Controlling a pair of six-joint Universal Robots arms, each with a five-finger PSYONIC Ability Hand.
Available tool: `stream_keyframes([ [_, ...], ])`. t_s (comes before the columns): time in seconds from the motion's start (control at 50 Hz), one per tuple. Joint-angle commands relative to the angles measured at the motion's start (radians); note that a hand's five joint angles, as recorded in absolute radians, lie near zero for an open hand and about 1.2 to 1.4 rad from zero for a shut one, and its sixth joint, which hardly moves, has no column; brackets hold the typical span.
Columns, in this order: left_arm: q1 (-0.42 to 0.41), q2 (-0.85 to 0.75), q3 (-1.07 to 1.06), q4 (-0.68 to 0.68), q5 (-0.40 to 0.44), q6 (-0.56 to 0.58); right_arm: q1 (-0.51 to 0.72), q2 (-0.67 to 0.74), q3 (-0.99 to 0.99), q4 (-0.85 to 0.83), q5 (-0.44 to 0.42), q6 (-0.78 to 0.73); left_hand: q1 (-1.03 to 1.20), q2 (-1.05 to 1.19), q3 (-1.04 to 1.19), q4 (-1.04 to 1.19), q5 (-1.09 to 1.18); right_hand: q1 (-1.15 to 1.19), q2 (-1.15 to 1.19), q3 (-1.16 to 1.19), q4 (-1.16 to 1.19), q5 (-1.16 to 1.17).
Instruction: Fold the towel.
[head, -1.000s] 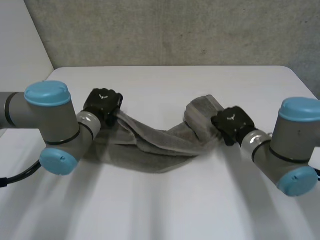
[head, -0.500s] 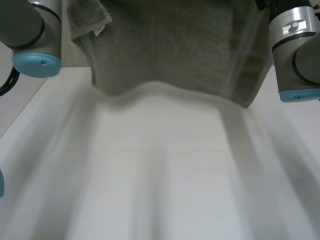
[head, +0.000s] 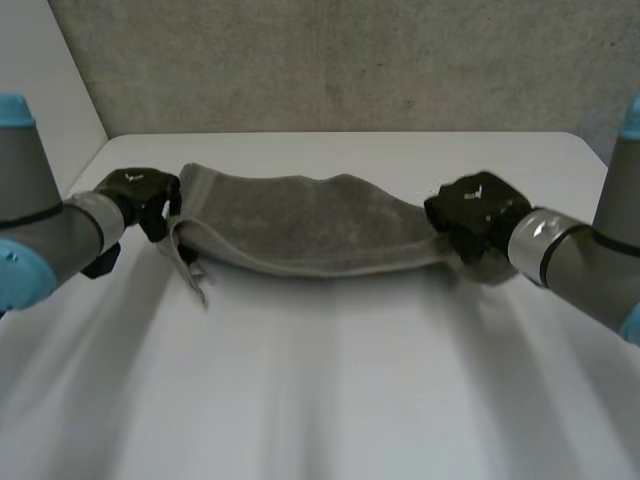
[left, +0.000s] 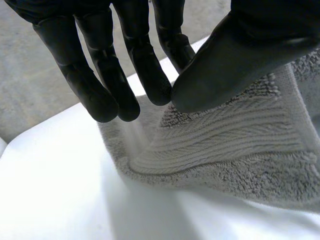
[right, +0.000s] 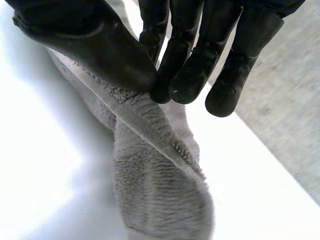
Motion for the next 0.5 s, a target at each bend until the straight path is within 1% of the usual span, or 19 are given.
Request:
stream_keyframes([
  [0.02,-0.007,0.092,-0.211,0.164,0.029,0.071,0.002,-0.018,0.11,-0.022,-0.001,0.008,-0.063,-0.121,-0.148,-0.121,-0.28,0.068,0.069,0.049,0.047,0.044],
  [0.06,-0.013,0.135,-0.305,0.235,0.031,0.073,0.002,-0.021,0.157,-0.046,0.0,0.008,-0.063,-0.121,-0.148,-0.121,-0.28,0.068,0.069,0.049,0.047,0.044],
  [0.12,-0.015,0.155,-0.354,0.271,0.031,0.073,0.002,-0.024,0.183,-0.066,0.0,0.008,-0.063,-0.121,-0.148,-0.121,-0.28,0.068,0.069,0.049,0.047,0.044],
  [0.16,-0.015,0.191,-0.449,0.341,0.031,0.074,0.002,-0.04,0.228,-0.11,0.003,0.008,-0.063,-0.121,-0.148,-0.121,-0.28,0.068,0.069,0.049,0.047,0.044],
  [0.18,-0.015,0.192,-0.449,0.341,0.031,0.074,0.002,-0.04,0.228,-0.111,0.003,0.008,-0.063,-0.121,-0.148,-0.121,-0.28,0.068,0.069,0.049,0.047,0.044],
  [0.22,-0.018,0.217,-0.529,0.398,0.031,0.074,0.0,-0.055,0.257,-0.143,0.006,0.008,-0.063,-0.121,-0.148,-0.121,-0.28,0.068,0.069,0.049,0.047,0.044],
  [0.3,-0.03,0.239,-0.589,0.438,0.029,0.079,0.0,-0.073,0.278,-0.148,0.006,0.008,-0.063,-0.121,-0.148,-0.121,-0.28,0.068,0.069,0.049,0.047,0.044],
  [0.32,-0.042,0.245,-0.609,0.453,0.029,0.088,0.0,-0.081,0.286,-0.149,0.006,0.008,-0.162,-0.219,-0.247,-0.22,-0.378,0.068,0.069,0.049,0.047,0.044],
  [0.34,-0.042,0.245,-0.609,0.453,0.029,0.088,0.0,-0.081,0.286,-0.149,0.006,0.008,-0.163,-0.22,-0.248,-0.221,-0.379,0.068,0.069,0.049,0.047,0.044],
  [0.36,-0.053,0.247,-0.622,0.47,0.029,0.108,0.0,-0.089,0.291,-0.149,0.005,0.008,-0.331,-0.389,-0.416,-0.389,-0.548,0.068,0.069,0.049,0.047,0.044],
  [0.38,-0.062,0.241,-0.632,0.483,0.028,0.135,0.0,-0.092,0.295,-0.151,0.003,0.008,-0.551,-0.608,-0.636,-0.609,-0.767,0.068,0.069,0.049,0.047,0.044],
  [0.4,-0.062,0.241,-0.632,0.483,0.028,0.136,0.0,-0.092,0.295,-0.151,0.003,0.008,-0.553,-0.61,-0.638,-0.611,-0.769,0.068,0.069,0.049,0.047,0.044],
  [0.44,-0.067,0.23,-0.65,0.501,0.022,0.197,0.0,-0.093,0.3,-0.152,0.003,0.009,-0.854,-0.911,-0.939,-0.912,-1.071,0.068,0.069,0.049,0.047,0.044],
  [0.46,-0.067,0.23,-0.65,0.501,0.022,0.197,0.0,-0.093,0.3,-0.152,0.003,0.009,-0.855,-0.913,-0.941,-0.914,-1.072,0.068,0.069,0.049,0.047,0.044],
  [0.48,-0.07,0.23,-0.655,0.503,0.02,0.217,0.0,-0.092,0.302,-0.154,0.002,0.011,-0.951,-1.009,-1.036,-1.01,-1.168,0.068,0.069,0.049,0.047,0.044],
  [0.5,-0.07,0.23,-0.655,0.503,0.02,0.217,0.0,-0.092,0.302,-0.154,0.002,0.011,-0.952,-1.01,-1.037,-1.011,-1.169,0.068,0.069,0.049,0.047,0.044],
])
